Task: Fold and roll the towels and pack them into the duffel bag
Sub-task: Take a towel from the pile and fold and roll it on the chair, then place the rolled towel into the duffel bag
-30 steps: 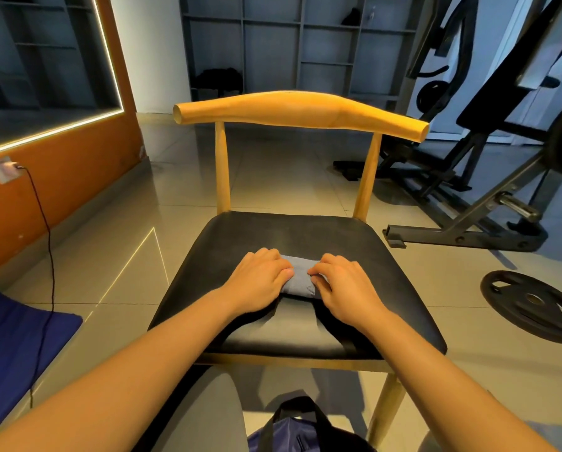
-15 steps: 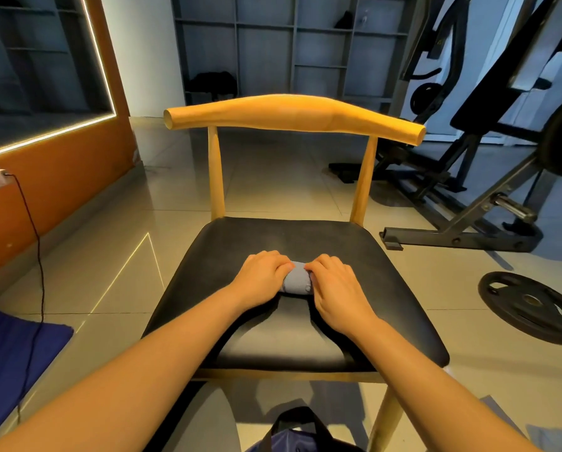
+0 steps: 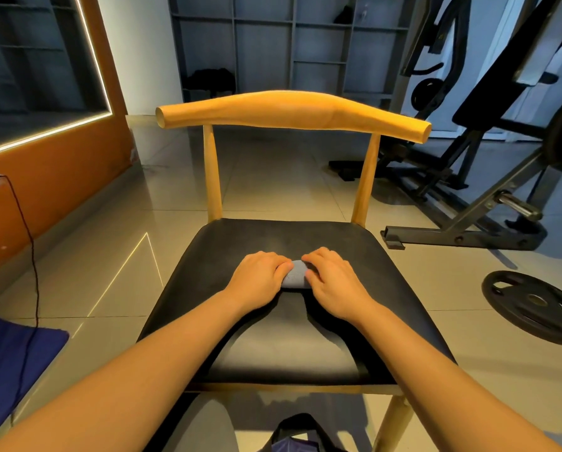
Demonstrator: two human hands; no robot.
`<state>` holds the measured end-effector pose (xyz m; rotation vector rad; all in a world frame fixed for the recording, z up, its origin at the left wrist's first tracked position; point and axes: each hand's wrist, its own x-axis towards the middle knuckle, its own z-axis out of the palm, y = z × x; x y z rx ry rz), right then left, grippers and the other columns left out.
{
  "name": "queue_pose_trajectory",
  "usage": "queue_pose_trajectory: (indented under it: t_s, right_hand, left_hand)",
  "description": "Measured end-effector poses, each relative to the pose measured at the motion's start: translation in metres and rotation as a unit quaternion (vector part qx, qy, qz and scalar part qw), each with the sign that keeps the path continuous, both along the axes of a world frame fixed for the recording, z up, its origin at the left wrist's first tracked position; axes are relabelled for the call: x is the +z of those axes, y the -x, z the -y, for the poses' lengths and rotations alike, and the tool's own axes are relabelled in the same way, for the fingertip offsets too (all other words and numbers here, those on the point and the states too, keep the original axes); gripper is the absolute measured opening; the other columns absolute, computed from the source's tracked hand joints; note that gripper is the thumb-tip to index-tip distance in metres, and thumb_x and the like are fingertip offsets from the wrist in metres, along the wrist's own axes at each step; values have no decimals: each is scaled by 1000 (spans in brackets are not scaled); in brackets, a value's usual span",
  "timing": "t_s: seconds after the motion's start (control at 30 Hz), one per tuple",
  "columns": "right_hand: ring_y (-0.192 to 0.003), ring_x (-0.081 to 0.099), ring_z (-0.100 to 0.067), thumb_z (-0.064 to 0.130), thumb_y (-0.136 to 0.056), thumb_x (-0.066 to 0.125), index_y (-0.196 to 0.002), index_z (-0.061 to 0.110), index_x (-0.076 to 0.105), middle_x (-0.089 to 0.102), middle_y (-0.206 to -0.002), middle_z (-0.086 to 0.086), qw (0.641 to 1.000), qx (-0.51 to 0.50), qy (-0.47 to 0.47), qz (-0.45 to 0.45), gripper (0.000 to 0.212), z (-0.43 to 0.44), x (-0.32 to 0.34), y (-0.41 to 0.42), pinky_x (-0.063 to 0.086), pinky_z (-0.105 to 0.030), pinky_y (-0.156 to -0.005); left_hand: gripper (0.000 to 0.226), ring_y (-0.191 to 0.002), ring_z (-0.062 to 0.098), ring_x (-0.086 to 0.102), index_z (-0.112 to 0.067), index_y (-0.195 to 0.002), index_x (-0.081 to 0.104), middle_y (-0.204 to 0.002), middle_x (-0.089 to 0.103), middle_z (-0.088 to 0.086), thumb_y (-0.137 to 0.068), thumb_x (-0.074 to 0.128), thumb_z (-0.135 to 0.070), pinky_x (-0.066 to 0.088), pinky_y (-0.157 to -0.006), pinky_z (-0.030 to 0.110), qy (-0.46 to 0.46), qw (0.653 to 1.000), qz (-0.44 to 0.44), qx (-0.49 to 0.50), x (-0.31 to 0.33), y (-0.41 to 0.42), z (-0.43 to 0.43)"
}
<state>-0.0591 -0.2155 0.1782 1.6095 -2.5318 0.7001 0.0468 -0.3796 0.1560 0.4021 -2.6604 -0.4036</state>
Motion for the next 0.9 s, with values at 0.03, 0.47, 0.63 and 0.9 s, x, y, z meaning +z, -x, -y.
queue_pose_trajectory:
  t_s: [0.03,0.47,0.63,0.9]
  right_hand:
    - [-120,49,-24,21,-104,46,-138,14,55,56,-133,-5,1000,7,-15,19,36,-1,-2,1,41,-40,-103]
    - [-115,51,-26,37,-96,62,-135,20,49,56,-129,-6,993,23,-117,-12,44,-1,-1,13,46,-46,-99]
    - [-105,53,-25,31,-100,57,-125,17,53,59,-121,-7,991,54,-109,-53,30,-19,10,-3,49,-44,-93]
    - [-102,50,-19,26,-100,55,-130,23,52,57,-118,2,997,55,5,-51,31,-77,21,-36,47,-37,-90]
  left_hand:
    - [42,-87,18,62,-22,-104,75,-100,74,1,-107,35,-35,49,-85,39,3,1000,13,0,0,2,1]
    - [39,-121,18,53,-22,-138,59,-134,59,-1,-101,56,-34,42,-103,34,-180,929,319,-42,69,12,14]
    - [35,-119,22,55,-17,-124,68,-127,62,3,-96,66,-37,45,-96,34,-284,890,357,3,79,7,14]
    - [43,-116,27,59,-16,-126,67,-133,64,14,-90,68,-40,46,-103,40,-472,830,296,-36,90,-47,-17]
